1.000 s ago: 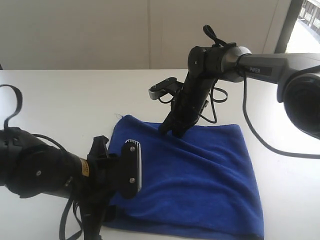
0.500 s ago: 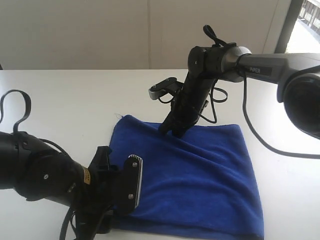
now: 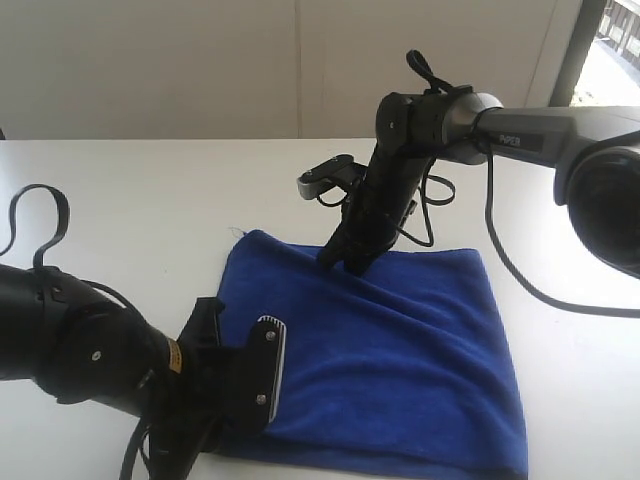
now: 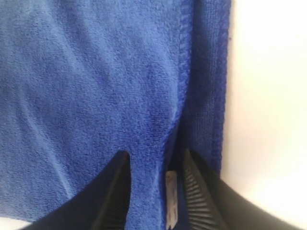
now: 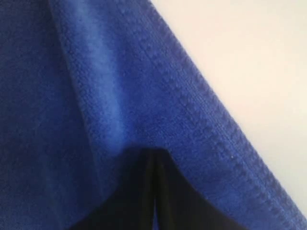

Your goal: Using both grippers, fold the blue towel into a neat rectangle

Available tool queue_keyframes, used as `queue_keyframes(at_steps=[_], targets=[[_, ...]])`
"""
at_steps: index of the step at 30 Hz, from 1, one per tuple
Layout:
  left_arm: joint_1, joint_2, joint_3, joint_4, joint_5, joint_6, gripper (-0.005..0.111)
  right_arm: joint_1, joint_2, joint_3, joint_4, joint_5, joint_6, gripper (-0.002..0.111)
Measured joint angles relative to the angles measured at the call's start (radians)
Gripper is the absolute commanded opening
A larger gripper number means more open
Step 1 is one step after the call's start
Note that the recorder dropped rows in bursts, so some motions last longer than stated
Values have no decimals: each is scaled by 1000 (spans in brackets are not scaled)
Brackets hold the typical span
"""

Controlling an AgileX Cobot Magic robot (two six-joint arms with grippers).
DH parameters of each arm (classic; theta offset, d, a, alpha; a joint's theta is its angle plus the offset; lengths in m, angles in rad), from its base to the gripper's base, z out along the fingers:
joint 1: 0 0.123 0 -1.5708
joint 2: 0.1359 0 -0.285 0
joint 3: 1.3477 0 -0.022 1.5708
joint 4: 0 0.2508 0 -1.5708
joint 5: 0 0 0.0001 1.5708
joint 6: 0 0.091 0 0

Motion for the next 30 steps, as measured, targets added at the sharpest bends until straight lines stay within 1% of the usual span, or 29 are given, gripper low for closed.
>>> queue_keyframes(at_steps=[6,18,20,22,25,26,28,30], targets=[[0,0,0,0,27,2,39,0,0,0,0,0,0,0],[0,4,0,0,29,2,38,0,0,0,0,0,0,0],[0,15,0,0,29,2,36,0,0,0,0,0,0,0],[0,29,0,0,28,2,32,0,0,0,0,-2,0,0],[0,33,-2,-2,17,2,23,0,0,0,1,-2,0,0],[0,35,-2,-2,15,2,16,0,0,0,1,-2,0,0],[0,36,-2,-2,14,2,13,0,0,0,1,-2,0,0],[0,36,-2,-2,12,2,13,0,0,0,2,-8,0,0]])
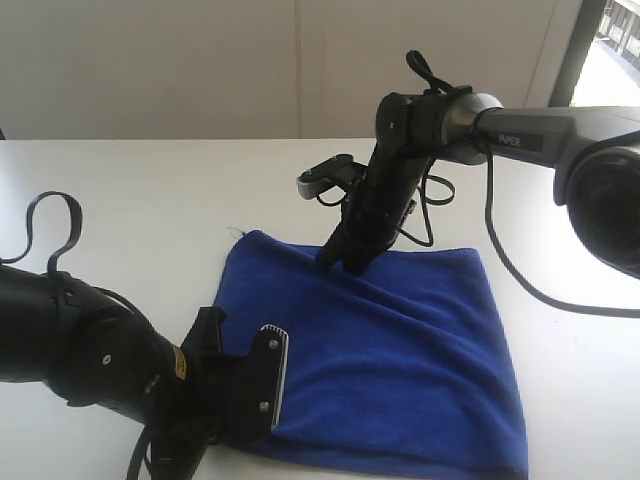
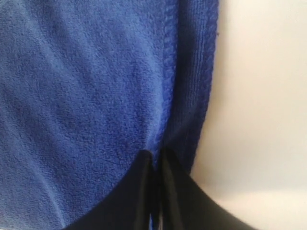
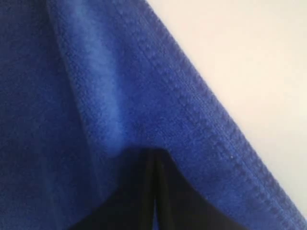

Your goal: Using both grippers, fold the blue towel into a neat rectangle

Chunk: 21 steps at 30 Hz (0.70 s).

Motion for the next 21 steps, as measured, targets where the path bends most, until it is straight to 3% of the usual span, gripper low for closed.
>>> queue_keyframes(at_steps=[21], targets=[[0,-56,-2,-2,189,0,13,0,2,0,3,-12,0,0]])
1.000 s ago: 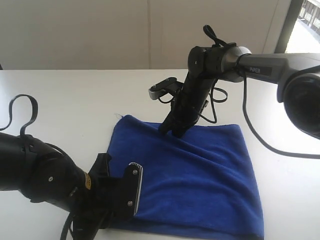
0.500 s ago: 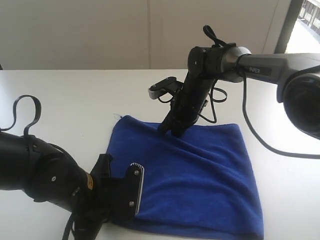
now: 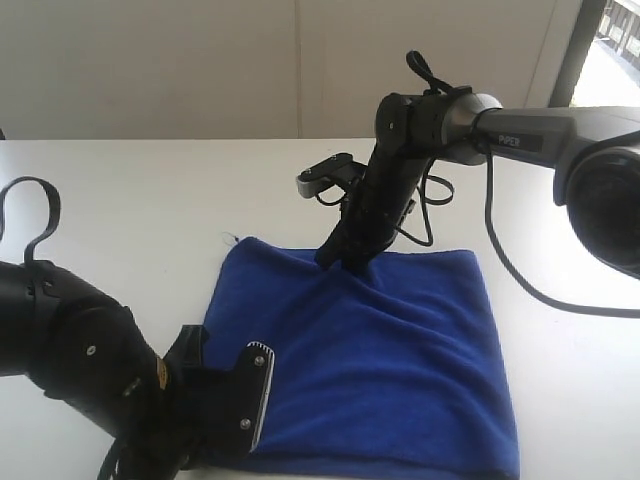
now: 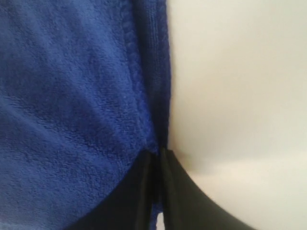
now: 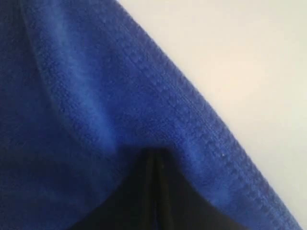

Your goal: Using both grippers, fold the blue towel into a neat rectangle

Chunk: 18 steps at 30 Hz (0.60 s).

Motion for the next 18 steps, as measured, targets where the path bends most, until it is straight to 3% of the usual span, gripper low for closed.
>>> queue_keyframes(at_steps=[11,18], targets=[[0,-2,4,-48,79,0,13,0,0,0,2,-2,0,0],[0,-126,-21,-49,125,2,13,0,-2,0,2,-38,0,0]])
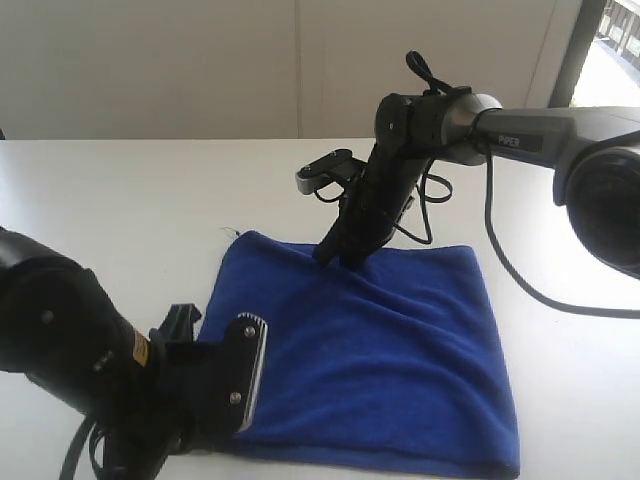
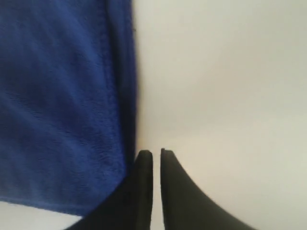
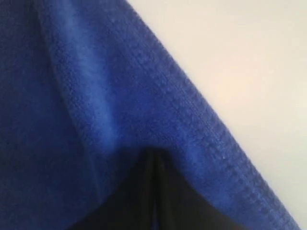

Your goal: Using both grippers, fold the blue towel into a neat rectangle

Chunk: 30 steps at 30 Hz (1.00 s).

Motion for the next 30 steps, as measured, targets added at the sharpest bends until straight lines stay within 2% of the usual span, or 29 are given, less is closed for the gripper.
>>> queue_keyframes(at_steps=[4,7,10,13,16,18,20,24,30], targets=[[0,-86,-9,0,5,-8,13,0,-46,0,-21,-20,0,0],[0,-134,-9,0,14,-90,13,0,-108,0,-89,-24,39,0],[0,-196,-9,12,27,-289,0,0,-205,14,-199,19,117,0],[22,-278,-9,103,84,-556,0,7,-361,202,-142,64,119,0],[41,-341,9,147,106,-678,0,48,-474,446,-91,28,137,0],[45,-392,44,177,119,-784,0,111,-537,642,-80,-41,166,0],[45,-423,83,231,127,-865,0,160,-545,762,-78,-115,187,0],[47,-480,159,263,145,-943,0,213,-545,867,-120,-237,193,0],[47,-558,191,263,145,-965,0,276,-547,911,-142,-259,193,0]])
